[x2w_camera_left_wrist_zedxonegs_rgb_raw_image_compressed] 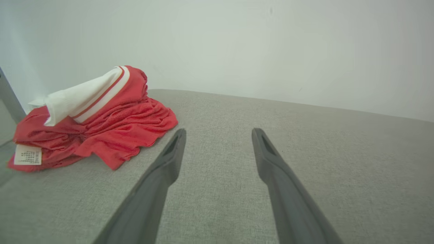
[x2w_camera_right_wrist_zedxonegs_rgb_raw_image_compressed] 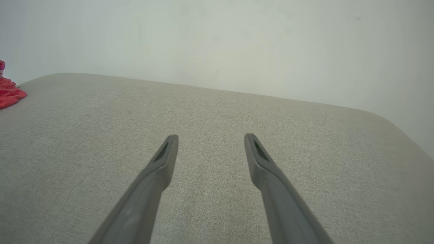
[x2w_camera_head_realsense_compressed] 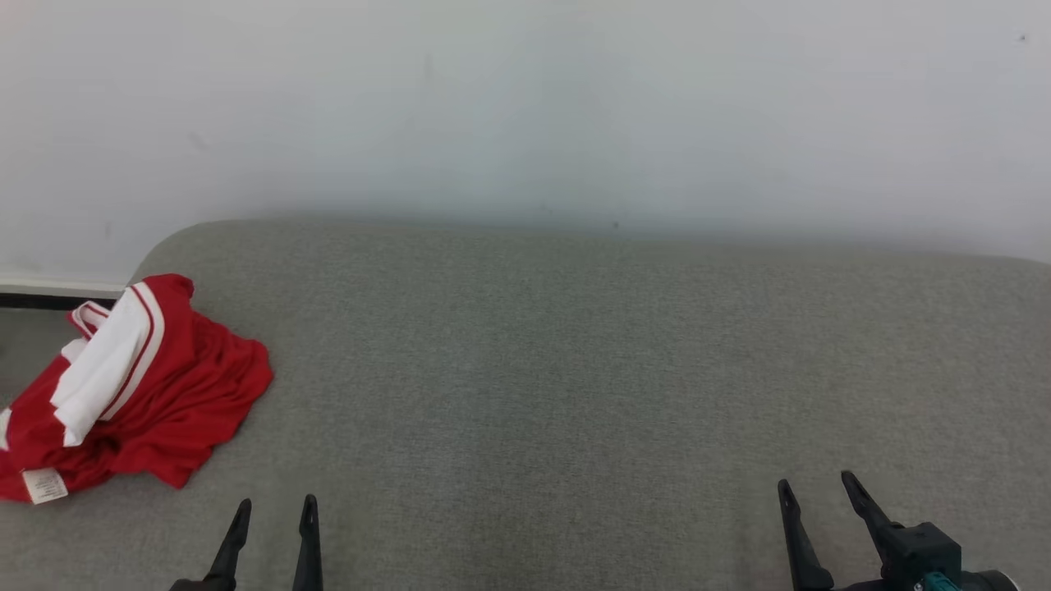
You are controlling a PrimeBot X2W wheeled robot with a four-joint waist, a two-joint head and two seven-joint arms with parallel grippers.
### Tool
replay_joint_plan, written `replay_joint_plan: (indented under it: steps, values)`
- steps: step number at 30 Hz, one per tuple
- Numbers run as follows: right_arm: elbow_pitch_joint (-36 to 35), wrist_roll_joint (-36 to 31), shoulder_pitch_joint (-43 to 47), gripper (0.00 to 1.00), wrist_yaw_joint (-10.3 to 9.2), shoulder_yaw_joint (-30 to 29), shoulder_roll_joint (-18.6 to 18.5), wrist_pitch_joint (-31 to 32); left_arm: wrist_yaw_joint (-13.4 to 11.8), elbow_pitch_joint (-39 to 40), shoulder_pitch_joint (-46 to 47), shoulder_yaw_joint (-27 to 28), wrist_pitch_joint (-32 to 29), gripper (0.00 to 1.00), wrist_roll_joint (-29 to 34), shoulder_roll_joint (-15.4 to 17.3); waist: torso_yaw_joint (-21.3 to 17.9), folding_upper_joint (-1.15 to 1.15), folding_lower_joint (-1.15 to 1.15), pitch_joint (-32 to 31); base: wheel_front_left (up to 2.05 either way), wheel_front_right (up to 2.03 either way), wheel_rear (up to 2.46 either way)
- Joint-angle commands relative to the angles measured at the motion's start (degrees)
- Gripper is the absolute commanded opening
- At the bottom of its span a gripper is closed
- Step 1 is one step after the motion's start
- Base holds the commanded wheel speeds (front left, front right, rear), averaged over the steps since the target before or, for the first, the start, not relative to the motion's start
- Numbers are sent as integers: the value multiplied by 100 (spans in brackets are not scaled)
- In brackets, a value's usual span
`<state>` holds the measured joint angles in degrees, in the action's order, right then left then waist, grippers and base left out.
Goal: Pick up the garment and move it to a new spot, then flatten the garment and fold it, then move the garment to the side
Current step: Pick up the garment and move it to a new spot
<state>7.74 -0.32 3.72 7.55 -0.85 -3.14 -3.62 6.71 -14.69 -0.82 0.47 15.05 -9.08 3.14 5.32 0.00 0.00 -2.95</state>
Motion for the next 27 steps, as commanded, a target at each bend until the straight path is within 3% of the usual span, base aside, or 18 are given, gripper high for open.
replay_joint_plan:
  steps: [1,19,27]
  values:
    - [-21,36,62,100,-12,-2,9,-21,-11,-15,31,18,20,100,52,34,350,0,0,16,0,0,0]
    - [262,204,-38,100,-12,136,26,-253,-95,101,-249,195,21,100,60,223,2062,0,0,-33,0,0,0]
    - [352,220,-236,100,-12,330,25,-234,-168,252,-369,330,20,100,-16,212,2337,0,0,82,0,0,0]
